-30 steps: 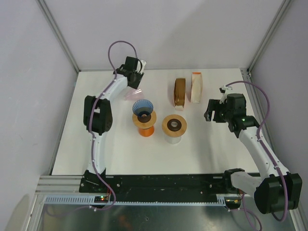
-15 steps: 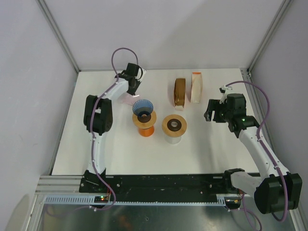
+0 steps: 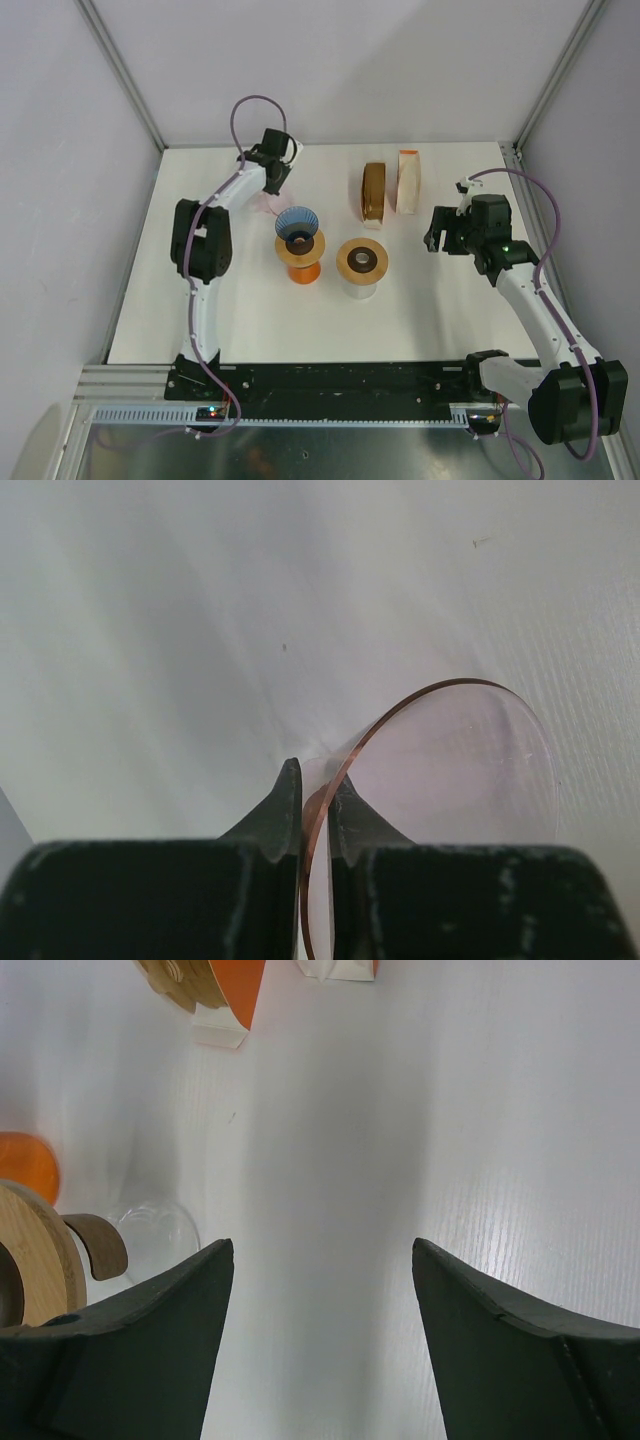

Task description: Place the coffee filter in the dripper

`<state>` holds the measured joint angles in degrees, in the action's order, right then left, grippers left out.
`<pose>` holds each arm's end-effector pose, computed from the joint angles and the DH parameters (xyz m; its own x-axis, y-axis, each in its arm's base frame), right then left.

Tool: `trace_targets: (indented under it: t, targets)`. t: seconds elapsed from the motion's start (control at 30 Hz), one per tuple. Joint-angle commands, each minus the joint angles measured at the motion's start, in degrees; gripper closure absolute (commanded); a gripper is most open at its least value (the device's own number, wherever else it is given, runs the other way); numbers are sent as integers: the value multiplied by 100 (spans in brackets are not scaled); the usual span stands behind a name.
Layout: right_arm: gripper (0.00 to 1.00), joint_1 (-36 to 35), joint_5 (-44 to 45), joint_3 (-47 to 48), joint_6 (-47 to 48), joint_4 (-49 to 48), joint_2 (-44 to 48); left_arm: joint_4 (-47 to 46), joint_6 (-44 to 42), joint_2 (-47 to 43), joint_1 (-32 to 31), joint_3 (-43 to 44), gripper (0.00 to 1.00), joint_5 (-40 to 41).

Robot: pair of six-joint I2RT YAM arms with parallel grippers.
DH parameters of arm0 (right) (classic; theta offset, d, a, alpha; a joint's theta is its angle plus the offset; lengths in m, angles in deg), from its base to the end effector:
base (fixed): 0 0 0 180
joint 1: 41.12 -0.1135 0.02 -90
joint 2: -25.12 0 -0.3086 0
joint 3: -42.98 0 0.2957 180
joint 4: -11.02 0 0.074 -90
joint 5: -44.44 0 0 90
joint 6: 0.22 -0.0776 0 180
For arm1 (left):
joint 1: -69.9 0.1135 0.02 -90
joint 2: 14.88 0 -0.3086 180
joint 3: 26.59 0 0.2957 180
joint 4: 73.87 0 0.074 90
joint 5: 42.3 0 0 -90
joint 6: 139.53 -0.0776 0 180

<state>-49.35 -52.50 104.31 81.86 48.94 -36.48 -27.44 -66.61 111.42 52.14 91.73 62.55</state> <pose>0.2833 0.0505 0.2902 -0.6386 0.0458 -0.7682 -0.1495 0.9718 0.1823 0.5606 -0.1587 0.2000 -0.6954 0.5208 -0.4951 0.3735 0.8506 0.3702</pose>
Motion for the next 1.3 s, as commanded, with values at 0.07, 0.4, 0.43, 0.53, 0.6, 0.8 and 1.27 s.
trace_targets:
  t: [0.07,0.4,0.43,0.53,0.6,0.8,1.27]
  targets:
    - [23,19,-84,82,45,-120,127,-114,-86,-1001,-3,69,100,-36]
    - [23,17,-251,77,45,-128,289,-98,253,-1725,130,296,100,-615]
    - [23,15,-306,80,36,-145,315,-102,282,-1803,131,324,100,-729]
    - [23,16,-496,74,-9,-216,371,-100,418,-2096,132,455,100,-1045]
    - [23,17,-636,87,-65,-276,424,-98,472,-2286,126,554,100,-1239]
    - [23,-173,-745,383,-267,-289,508,-98,551,-2845,100,695,100,-1697]
    - [23,-2142,40,1723,-983,-1484,578,-88,536,-4192,-752,382,100,-2091]
